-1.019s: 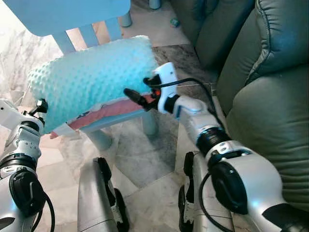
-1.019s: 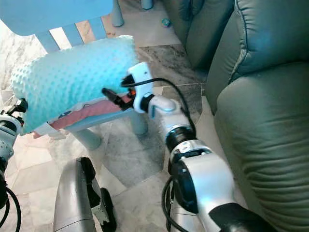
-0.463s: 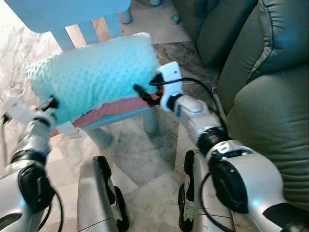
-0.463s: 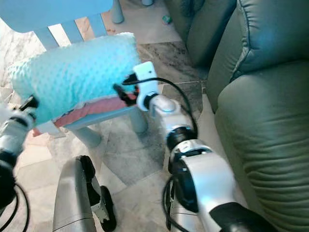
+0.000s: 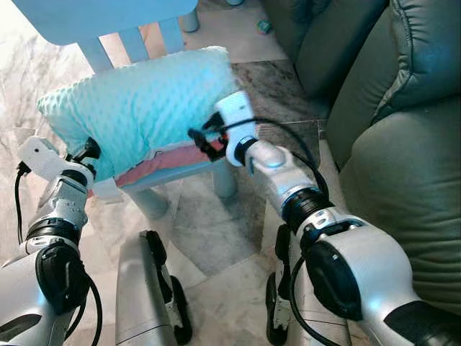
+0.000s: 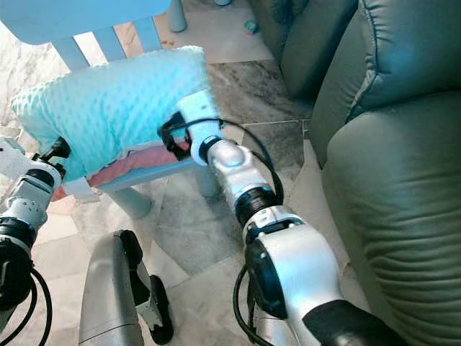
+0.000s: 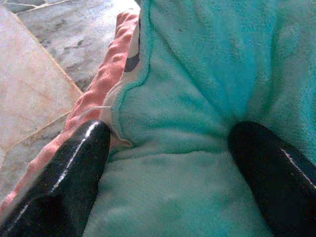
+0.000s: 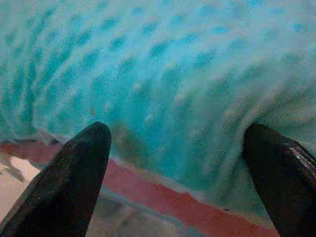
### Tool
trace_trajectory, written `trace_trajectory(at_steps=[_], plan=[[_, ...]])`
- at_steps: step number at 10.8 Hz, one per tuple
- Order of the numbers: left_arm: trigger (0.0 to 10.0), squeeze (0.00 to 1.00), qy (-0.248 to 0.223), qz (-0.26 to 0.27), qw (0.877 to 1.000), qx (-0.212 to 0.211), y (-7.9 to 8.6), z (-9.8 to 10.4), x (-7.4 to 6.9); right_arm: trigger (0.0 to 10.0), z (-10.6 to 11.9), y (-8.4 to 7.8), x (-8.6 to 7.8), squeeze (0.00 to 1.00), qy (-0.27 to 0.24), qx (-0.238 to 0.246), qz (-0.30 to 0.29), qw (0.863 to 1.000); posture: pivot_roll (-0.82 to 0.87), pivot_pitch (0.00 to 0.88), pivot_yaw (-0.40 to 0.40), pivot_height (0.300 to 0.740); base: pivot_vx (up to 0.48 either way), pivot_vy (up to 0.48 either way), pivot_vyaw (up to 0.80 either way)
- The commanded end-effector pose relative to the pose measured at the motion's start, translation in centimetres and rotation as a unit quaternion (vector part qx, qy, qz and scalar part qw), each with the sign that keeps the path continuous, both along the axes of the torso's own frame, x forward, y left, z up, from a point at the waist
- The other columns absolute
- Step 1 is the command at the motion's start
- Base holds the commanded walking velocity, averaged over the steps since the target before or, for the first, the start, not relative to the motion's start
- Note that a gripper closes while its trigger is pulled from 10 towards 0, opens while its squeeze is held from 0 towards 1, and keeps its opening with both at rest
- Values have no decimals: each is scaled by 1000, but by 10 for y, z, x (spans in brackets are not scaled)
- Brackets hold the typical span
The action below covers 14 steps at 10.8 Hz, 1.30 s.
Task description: Move the pillow to the sofa
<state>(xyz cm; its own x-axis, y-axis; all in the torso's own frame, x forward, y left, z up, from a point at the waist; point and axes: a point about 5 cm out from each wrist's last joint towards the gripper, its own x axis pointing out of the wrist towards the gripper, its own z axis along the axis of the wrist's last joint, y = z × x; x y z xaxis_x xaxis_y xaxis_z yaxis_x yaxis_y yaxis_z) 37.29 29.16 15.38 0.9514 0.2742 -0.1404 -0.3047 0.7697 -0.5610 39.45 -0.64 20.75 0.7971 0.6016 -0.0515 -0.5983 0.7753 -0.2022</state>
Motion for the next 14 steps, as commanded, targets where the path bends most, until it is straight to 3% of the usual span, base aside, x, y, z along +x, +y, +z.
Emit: trace_trajectory(at_steps=[1,2,3,14], plan=[[10000,0,20,-11,1000,5,0,-13,-5,10000,-16,7,-6,0,21,-27,7,999,-93,457,10,501,0,0,0],[2667,0,21,-15,1000,10,0,-14,-6,9373,-22,7,-7,0,33,-30,6,999,-91,456,9,501,0,0,0],[0,0,19,-18,1000,11,0,-15,-6,0,-26,7,-8,0,44,-25,4,999,-91,456,9,501,0,0,0],[0,0,27,-21,999,31,-1,-21,-9,0,-35,4,-11,0,32,-32,-5,999,-87,453,17,501,0,0,0]])
